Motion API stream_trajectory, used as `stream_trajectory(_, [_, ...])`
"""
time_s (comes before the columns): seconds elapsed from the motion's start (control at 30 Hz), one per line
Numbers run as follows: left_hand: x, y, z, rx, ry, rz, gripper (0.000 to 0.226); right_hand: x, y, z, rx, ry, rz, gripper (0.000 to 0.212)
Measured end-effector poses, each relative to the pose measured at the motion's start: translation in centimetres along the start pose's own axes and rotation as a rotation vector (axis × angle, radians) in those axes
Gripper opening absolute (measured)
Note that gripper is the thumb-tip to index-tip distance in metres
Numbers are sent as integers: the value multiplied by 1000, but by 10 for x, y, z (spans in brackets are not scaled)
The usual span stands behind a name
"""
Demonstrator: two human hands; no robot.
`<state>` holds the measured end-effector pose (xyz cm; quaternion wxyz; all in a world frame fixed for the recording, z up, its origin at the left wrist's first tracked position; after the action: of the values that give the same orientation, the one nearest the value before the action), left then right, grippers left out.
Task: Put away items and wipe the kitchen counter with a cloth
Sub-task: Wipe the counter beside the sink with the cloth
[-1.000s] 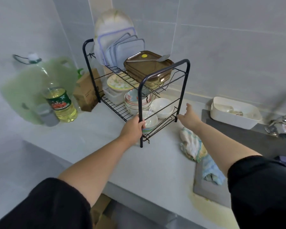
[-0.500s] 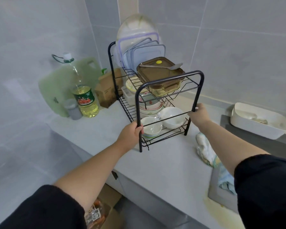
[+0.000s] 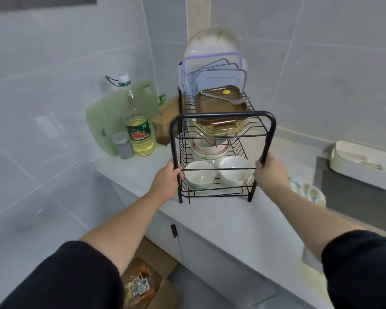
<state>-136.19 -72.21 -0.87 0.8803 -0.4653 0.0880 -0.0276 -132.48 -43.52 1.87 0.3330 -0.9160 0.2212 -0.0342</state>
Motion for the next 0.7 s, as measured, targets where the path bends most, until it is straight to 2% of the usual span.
stream_trajectory(0.27, [-16, -26, -41, 19, -59, -35, 16, 37, 35, -34, 21, 40, 85, 15])
stream_trajectory(0.7, [-44, -80, -118, -45, -107, 19, 14, 88, 107, -95, -50, -15, 30, 15])
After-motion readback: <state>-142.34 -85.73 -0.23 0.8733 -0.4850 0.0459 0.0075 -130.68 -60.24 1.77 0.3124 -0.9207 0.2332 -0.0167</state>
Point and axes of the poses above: each hand's wrist, its own x-axis away from the middle knuckle, its own y-axis out of the palm, z = x × y, the point moved 5 cm from there along -x, towards the middle knuckle, and after that the axes turned 14 degrees about -x, right-handed, at the moved point
